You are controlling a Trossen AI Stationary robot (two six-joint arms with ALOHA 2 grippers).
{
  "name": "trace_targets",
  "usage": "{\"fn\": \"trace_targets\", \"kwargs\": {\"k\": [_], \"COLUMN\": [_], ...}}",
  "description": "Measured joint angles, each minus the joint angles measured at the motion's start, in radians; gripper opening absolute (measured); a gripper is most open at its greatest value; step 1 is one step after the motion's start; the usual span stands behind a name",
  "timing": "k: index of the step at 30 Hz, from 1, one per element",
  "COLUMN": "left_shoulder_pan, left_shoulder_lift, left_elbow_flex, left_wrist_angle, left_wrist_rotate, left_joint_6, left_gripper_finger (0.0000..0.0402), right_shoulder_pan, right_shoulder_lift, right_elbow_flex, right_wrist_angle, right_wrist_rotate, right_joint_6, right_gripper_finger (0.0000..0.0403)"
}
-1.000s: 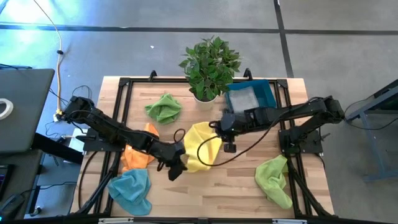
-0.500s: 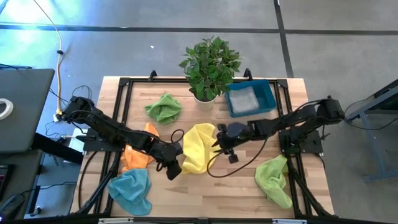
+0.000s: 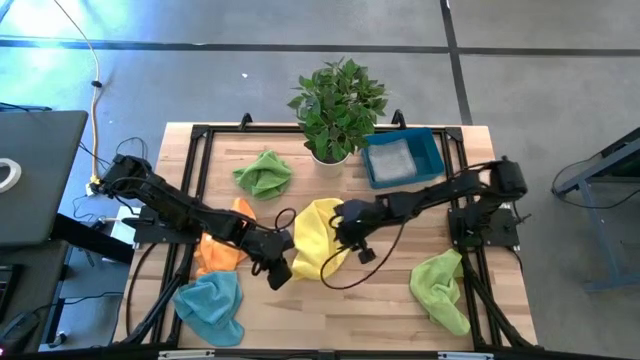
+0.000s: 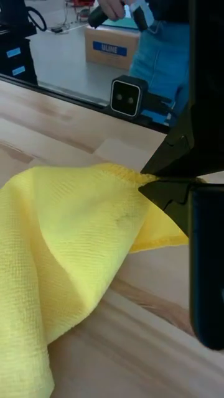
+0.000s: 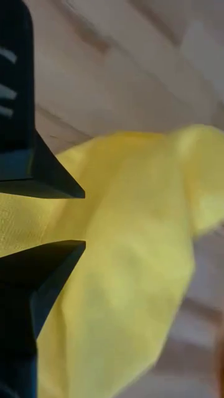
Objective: Sort microfiber towel by color & place in baskets
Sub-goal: Fold the yellow towel
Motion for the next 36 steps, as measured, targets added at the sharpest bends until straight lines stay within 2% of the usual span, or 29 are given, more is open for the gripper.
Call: {"fn": "trace_targets", "kwargs": {"k": [7, 11, 15, 23, 31, 36], "left_shoulder_pan": [-0.016, -0.027, -0.027, -0.025, -0.025, -0.041], "left_shoulder_lift": [0.0, 0.0, 0.0, 0.0, 0.0, 0.0], "left_elbow_flex": [0.0, 0.0, 0.0, 0.0, 0.0, 0.0], "left_wrist_angle": [0.0, -0.001, -0.001, -0.005, -0.007, -0.007], "left_wrist_rotate": [0.0, 0.0, -0.001, -0.003, -0.003, -0.002], "left_joint_6": [-0.002, -0.007, -0.009, 0.005, 0.018, 0.017], "left_gripper_finger": [0.0, 0.0, 0.0, 0.0, 0.0, 0.0], "right_shoulder_pan": [0.002, 0.002, 0.002, 0.016, 0.01, 0.008], "right_shoulder_lift": [0.159, 0.244, 0.297, 0.317, 0.317, 0.317], "right_elbow_flex": [0.25, 0.349, 0.421, 0.44, 0.44, 0.44], "right_wrist_angle": [-0.381, -0.473, -0.497, -0.535, -0.614, -0.742], "right_wrist_rotate": [-0.124, -0.124, -0.125, -0.128, -0.104, -0.072], "right_joint_6": [-0.313, -0.396, -0.402, -0.531, -0.51, -0.484], "right_gripper_finger": [0.0099, 0.0089, 0.0087, 0.0087, 0.0087, 0.0087]}}
